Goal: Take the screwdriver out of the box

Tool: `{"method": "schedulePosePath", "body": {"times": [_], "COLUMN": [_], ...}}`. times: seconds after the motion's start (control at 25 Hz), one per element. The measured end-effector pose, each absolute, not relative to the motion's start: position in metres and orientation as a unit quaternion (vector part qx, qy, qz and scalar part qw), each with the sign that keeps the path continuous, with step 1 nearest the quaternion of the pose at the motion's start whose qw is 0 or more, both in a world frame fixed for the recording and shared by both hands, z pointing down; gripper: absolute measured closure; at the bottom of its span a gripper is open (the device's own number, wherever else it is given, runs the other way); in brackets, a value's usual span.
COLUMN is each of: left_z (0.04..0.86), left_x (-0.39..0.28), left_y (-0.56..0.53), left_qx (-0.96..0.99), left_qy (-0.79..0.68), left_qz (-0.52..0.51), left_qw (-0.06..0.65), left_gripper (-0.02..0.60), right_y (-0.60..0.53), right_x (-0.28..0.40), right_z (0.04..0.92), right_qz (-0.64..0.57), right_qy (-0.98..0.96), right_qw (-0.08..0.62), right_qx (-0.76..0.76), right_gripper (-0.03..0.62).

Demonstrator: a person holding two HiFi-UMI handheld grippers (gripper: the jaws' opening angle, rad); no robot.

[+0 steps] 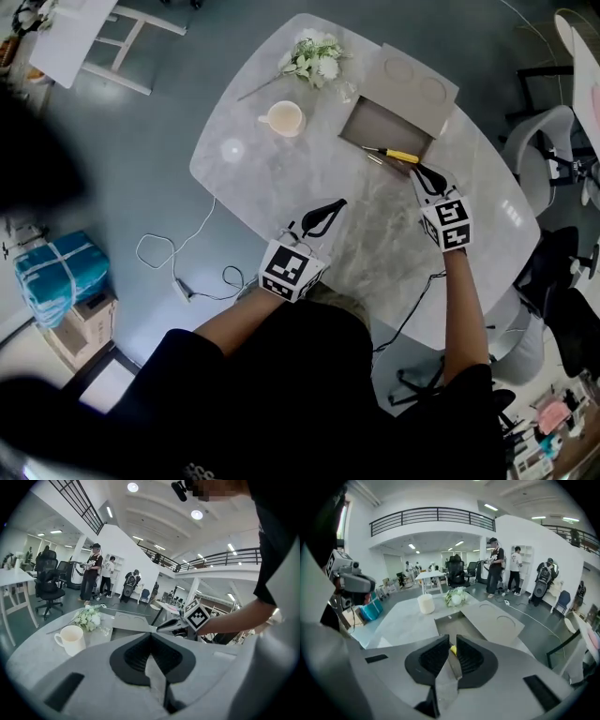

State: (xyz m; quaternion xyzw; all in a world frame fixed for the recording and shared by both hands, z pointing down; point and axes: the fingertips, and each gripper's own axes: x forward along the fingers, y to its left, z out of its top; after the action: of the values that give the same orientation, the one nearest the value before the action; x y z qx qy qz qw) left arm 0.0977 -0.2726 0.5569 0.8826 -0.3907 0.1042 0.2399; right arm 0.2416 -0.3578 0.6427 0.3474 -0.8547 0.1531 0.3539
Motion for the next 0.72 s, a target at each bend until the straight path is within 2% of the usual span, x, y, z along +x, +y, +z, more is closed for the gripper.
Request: {"method": "schedulePosePath", "body": {"times": [0.36, 0.48, 0.72], "left_z": [0.575, 0.581, 0.590], "left_x": [0.095, 0.094, 0.079], "left_y": [-0.285, -0.292, -0.302], "left_qx": [0.873, 0.870, 0.853], "left_qy": [-0.400, -0.401, -0.425], "left_qz": [0.124, 0.123, 0.116], "left_qw": [0.249, 0.258, 0.278], "left_gripper": [0.569, 0.571, 0.570], "right_y": [-0.375, -0.380, -0.387], "right_x": [0.245, 0.240, 0.232], "right_z": [0.723, 0.740, 0.758], "right_qz": [0.140, 0.115, 0.075], "right_qy": [-0.835, -0.830, -0.823], "right_qw": [0.477, 0.507, 0.548], "right_qx": [0.235, 0.204, 0.131], "right_gripper": [0.578, 0.503, 0.482]}}
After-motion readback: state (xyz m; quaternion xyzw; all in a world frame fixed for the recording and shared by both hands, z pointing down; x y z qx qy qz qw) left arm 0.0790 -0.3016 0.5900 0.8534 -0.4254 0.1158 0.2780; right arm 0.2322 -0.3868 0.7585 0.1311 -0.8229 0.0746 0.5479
